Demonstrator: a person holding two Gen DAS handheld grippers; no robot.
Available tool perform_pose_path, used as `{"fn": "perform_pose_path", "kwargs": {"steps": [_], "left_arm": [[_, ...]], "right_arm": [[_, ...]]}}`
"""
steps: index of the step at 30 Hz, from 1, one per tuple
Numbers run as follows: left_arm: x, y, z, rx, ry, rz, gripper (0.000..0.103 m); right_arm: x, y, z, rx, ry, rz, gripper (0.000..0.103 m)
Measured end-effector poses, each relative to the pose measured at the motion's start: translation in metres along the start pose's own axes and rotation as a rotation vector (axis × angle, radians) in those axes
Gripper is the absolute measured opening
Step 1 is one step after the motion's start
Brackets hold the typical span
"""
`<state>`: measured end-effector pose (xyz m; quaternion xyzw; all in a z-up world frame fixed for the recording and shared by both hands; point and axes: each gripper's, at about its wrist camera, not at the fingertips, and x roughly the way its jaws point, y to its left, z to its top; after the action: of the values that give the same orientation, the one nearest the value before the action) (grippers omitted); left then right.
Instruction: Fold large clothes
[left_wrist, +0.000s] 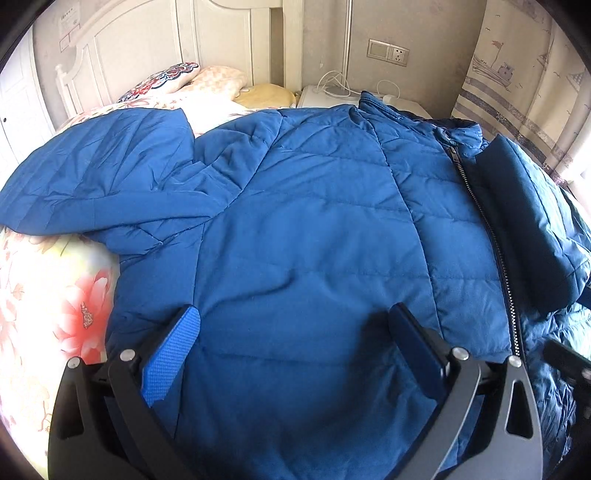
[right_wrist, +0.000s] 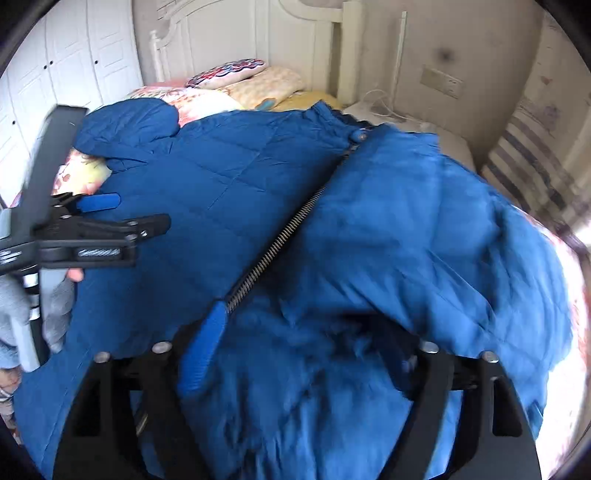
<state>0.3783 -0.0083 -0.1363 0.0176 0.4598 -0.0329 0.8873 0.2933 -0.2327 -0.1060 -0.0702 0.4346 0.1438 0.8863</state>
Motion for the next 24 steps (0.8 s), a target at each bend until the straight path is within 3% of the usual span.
{"fn": "perform_pose_path", "kwargs": {"steps": [3, 7, 11, 14, 15, 16, 17, 19, 22, 24], "left_arm": [[0.000, 0.001, 0.001, -0.003, -0.001, -0.003, 0.101], [0.001, -0.001, 0.001, 0.003, 0.000, 0.007, 0.101], [0.001, -0.002, 0.001, 0.004, -0.001, 0.009, 0.101], [0.001, -0.002, 0.000, 0.004, -0.001, 0.009, 0.101], [0.001, -0.002, 0.001, 0.004, -0.001, 0.009, 0.101], [0.001, -0.002, 0.000, 0.003, -0.002, 0.008, 0.101], [0.000, -0.001, 0.001, 0.001, -0.002, 0.005, 0.101], [0.000, -0.001, 0.000, -0.005, -0.007, -0.003, 0.101], [-0.002, 0.002, 0.000, -0.019, -0.016, -0.020, 0.101], [-0.004, 0.003, 0.000, -0.024, -0.023, -0.033, 0.101]], "right_arm": [[-0.037, -0.030, -0.013, 0.135, -0.100, -0.013, 0.075], [-0.074, -0.125, -0.038, 0.542, -0.263, 0.021, 0.062], [-0.072, -0.194, -0.059, 0.786, -0.289, 0.063, 0.061], [-0.057, -0.207, -0.049, 0.765, -0.247, 0.046, 0.060], [-0.049, -0.209, -0.044, 0.739, -0.218, 0.048, 0.056], [-0.040, -0.204, -0.037, 0.720, -0.192, 0.056, 0.040], [-0.031, -0.194, -0.029, 0.706, -0.173, 0.045, 0.034], [-0.044, -0.181, -0.016, 0.663, -0.233, 0.011, 0.017], [-0.073, -0.135, 0.013, 0.554, -0.375, 0.040, 0.015], [-0.083, -0.102, 0.040, 0.478, -0.425, 0.079, 0.015]]}}
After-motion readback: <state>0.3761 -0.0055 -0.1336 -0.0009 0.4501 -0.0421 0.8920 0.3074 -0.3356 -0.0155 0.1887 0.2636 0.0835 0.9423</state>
